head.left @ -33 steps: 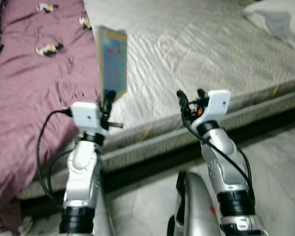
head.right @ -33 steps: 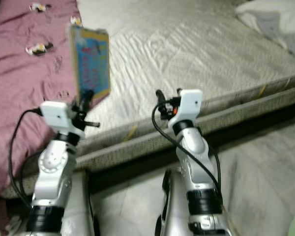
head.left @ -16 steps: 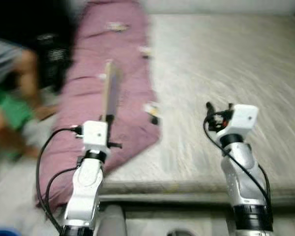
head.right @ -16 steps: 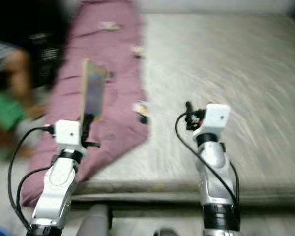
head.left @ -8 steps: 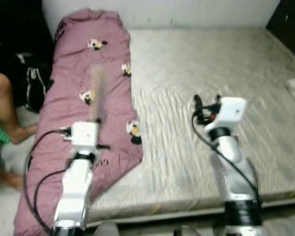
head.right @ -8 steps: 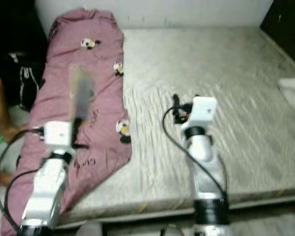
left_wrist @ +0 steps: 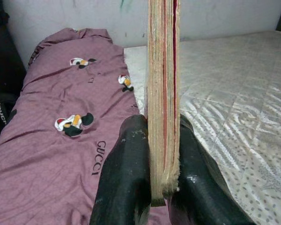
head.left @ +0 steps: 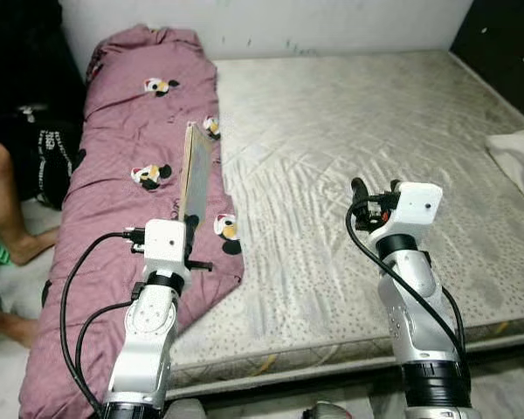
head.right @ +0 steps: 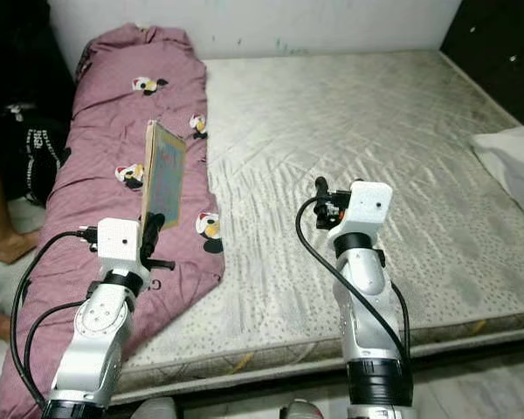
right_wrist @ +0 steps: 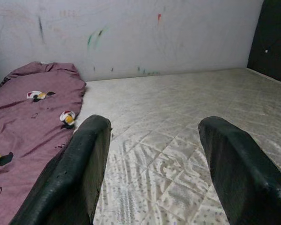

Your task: Clean up the room

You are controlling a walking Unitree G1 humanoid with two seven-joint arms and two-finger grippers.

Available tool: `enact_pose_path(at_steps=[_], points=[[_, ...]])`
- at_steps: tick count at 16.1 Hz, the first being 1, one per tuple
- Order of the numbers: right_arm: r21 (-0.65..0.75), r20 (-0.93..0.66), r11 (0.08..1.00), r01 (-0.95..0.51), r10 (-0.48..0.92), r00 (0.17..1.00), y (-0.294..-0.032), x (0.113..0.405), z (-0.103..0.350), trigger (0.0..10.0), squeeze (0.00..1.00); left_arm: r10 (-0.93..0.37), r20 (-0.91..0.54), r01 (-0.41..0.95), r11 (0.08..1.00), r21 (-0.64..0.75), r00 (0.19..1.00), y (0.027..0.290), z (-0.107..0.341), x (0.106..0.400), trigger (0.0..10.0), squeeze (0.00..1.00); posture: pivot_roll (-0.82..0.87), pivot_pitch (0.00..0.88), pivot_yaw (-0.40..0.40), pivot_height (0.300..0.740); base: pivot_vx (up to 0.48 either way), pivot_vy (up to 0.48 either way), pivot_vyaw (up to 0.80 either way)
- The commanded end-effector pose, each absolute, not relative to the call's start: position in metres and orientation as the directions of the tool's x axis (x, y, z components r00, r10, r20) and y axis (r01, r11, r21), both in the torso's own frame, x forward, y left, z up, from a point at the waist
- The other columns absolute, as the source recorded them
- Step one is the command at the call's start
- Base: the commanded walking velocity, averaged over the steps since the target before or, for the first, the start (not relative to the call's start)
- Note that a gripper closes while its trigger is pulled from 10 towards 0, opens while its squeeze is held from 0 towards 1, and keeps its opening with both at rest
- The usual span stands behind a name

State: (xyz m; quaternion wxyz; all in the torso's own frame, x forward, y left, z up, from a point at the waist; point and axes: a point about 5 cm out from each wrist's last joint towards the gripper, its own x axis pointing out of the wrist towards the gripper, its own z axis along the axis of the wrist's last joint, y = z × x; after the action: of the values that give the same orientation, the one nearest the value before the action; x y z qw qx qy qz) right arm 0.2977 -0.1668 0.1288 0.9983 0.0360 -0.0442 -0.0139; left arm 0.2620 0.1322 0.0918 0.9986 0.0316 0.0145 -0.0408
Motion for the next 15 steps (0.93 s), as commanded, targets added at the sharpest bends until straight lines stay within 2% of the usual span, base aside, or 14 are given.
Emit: enact_pose_path(at_steps=[1, 4, 15], points=[[0.081, 0.082, 0.996, 0.033, -0.039, 0.996, -0.1674, 0.2984, 0.1292, 10.0, 0.0, -0.085, -0.007, 0.085, 0.995, 0.06, 0.996, 0.1306, 0.0979, 0.265, 10.0, 0.0, 0.0, 0.015, -0.008, 0.74, 0.0, 0.0, 0.0], [0.08, 0.076, 0.996, 0.032, -0.038, 0.996, -0.1661, 0.2981, 0.1283, 10.0, 0.0, -0.103, -0.003, 0.103, 0.993, 0.058, 0.995, 0.1285, 0.0987, 0.2651, 10.0, 0.0, 0.0, 0.018, -0.007, 0.74, 0.0, 0.0, 0.0], [0.048, 0.084, 0.999, 0.002, -0.006, 0.996, -0.1629, 0.3012, 0.1304, 10.0, 0.0, -0.113, 0.008, 0.112, 0.993, 0.048, 0.994, 0.1258, 0.1004, 0.2667, 10.0, 0.0, 0.0, 0.014, -0.012, 0.74, 0.0, -0.299, 0.0]])
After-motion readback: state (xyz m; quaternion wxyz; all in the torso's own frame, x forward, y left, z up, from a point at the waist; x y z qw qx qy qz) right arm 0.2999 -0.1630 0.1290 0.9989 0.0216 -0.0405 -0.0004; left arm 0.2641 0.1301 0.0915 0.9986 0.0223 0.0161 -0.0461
